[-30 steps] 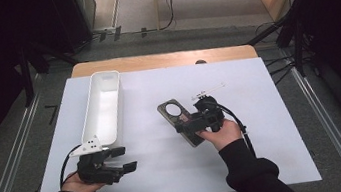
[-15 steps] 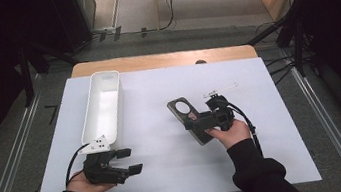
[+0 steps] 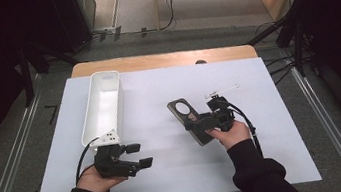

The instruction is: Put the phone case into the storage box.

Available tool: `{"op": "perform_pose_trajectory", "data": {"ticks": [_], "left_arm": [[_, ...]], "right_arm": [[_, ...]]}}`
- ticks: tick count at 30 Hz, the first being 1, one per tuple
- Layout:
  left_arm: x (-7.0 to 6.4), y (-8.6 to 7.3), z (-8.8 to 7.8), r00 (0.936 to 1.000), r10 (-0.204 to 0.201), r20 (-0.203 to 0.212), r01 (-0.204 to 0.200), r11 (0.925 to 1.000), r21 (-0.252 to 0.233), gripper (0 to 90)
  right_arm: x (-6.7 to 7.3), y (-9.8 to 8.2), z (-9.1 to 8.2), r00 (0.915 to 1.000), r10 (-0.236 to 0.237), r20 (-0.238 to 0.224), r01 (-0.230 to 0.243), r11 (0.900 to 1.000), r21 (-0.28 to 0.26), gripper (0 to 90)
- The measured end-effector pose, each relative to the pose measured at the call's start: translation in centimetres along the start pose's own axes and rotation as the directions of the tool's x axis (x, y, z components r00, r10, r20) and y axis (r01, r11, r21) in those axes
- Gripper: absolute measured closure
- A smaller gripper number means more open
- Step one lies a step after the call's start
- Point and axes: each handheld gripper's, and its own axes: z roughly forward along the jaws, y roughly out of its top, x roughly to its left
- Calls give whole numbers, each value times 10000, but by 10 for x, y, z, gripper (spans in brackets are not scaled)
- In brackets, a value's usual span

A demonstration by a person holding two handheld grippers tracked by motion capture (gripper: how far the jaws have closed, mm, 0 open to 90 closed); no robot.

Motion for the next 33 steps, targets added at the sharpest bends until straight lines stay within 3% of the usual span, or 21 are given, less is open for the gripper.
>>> {"op": "perform_pose_trajectory", "data": {"ticks": [18, 33], "left_arm": [[2, 29, 26, 9976, -684, 68, 685, 9976, -71, 225], [7, 46, 30, 9931, -1090, -422, 1067, 9929, -526, 226]], "right_arm": [[-3, -5, 1, 9990, 297, -320, -303, 9994, -191, 108], [-3, -7, 1, 9992, 261, -298, -274, 9987, -426, 108]]}}
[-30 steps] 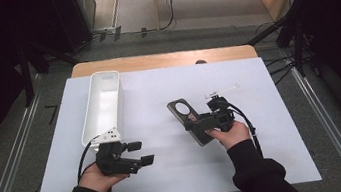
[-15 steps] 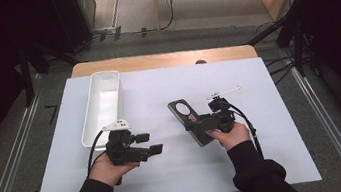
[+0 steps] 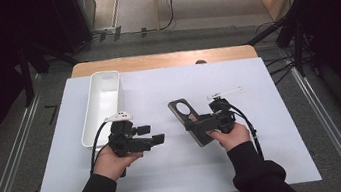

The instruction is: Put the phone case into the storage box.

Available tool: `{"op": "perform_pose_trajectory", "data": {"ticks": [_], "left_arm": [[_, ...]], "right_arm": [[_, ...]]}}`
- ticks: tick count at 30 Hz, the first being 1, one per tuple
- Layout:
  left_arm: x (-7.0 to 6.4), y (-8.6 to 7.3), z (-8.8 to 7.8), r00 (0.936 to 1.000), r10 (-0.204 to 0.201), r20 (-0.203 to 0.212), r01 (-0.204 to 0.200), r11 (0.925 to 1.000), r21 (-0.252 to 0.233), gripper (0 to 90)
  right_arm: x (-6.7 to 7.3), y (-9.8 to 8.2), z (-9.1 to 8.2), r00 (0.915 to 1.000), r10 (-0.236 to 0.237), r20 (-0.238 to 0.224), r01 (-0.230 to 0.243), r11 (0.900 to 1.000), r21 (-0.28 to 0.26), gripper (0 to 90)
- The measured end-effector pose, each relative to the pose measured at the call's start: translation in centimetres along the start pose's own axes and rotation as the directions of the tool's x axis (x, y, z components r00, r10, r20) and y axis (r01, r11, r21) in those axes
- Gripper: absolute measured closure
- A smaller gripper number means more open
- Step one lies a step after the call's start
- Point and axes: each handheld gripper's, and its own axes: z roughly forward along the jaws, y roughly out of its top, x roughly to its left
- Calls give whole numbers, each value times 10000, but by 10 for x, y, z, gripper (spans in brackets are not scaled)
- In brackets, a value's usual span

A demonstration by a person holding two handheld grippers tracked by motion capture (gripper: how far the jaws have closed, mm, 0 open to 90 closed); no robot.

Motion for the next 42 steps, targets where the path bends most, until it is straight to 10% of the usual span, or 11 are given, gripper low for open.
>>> {"op": "perform_pose_trajectory", "data": {"ticks": [18, 42], "left_arm": [[5, 18, 13, 9968, -584, -553, 555, 9970, -538, 227], [7, 46, 34, 9856, -1297, -1087, 1322, 9911, 157, 228]], "right_arm": [[3, -4, 7, 9999, 74, 146, -68, 9992, -405, 108], [11, 0, 14, 9986, 114, 520, -75, 9971, -756, 108]]}}
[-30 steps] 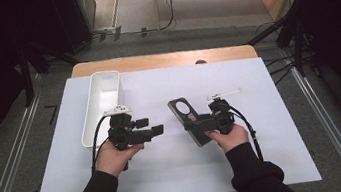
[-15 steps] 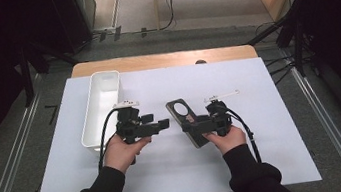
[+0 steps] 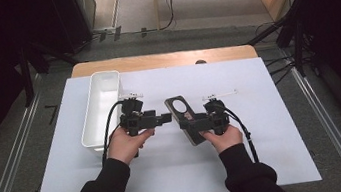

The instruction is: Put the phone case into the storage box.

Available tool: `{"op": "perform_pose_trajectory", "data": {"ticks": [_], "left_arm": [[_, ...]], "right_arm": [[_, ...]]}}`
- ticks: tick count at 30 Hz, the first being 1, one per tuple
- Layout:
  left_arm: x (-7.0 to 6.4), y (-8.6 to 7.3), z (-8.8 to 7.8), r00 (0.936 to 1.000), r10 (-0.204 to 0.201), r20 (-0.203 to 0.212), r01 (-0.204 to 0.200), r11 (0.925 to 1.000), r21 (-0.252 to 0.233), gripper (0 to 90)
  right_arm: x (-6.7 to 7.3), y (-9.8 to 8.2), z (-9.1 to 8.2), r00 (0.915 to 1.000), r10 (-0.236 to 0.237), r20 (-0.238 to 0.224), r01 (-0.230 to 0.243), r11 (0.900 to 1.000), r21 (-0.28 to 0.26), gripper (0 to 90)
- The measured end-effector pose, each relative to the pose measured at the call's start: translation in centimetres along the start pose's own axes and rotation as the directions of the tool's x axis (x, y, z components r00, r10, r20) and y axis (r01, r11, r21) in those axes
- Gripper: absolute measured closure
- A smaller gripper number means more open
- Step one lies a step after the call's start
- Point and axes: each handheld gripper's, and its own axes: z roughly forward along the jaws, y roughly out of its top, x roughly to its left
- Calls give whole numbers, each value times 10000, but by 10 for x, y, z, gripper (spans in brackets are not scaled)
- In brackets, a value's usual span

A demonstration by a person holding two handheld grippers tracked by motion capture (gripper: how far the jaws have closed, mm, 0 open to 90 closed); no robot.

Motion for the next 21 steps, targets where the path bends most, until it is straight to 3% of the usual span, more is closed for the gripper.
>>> {"op": "perform_pose_trajectory", "data": {"ticks": [12, 21], "left_arm": [[5, 12, -1, 9995, -273, -125, 273, 9996, 30, 228], [4, 22, 7, 9968, -239, -765, 241, 9997, 16, 228]], "right_arm": [[13, -1, 7, 9996, 136, 256, -128, 9995, -302, 108], [17, -3, 15, 9990, 317, 312, -301, 9981, -529, 108]]}}
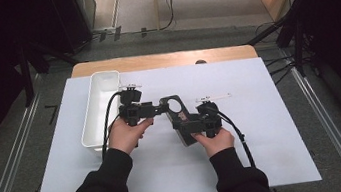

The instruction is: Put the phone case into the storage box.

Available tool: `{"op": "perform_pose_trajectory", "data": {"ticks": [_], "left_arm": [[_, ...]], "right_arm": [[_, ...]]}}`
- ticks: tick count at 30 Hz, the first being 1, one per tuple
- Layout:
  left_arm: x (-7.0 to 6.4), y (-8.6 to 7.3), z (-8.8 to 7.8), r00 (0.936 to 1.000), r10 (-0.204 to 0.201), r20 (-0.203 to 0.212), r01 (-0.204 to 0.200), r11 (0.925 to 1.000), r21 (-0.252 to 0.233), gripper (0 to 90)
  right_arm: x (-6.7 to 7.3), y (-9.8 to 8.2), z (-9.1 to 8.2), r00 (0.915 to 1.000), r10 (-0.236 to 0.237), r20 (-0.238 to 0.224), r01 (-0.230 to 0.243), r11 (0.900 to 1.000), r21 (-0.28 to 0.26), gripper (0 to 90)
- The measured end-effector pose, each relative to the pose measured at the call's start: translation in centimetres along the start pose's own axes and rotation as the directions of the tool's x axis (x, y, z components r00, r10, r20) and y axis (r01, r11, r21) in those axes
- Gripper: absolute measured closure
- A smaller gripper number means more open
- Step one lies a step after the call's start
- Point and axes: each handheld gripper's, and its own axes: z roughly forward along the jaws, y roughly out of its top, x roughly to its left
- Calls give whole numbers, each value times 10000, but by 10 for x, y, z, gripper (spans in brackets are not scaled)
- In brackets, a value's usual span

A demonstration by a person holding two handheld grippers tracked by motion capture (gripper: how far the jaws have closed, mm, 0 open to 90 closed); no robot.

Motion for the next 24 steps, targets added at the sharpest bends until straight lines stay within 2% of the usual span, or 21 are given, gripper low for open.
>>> {"op": "perform_pose_trajectory", "data": {"ticks": [14, 20, 22, 24], "left_arm": [[-6, 12, 12, 9981, -583, -223, 582, 9983, -66, 276], [-6, 14, 14, 9953, -936, -226, 930, 9953, -287, 302], [-7, 14, 14, 9949, -966, -284, 956, 9949, -337, 324], [-8, 14, 15, 9940, -969, -515, 949, 9947, -397, 337]], "right_arm": [[3, -7, 3, 9994, 347, -77, -350, 9980, -525, 108], [5, -8, 4, 9986, 524, -106, -531, 9951, -837, 108], [5, -8, 4, 9984, 553, -103, -560, 9941, -930, 108], [6, -8, 4, 9982, 581, -133, -591, 9928, -1037, 108]]}}
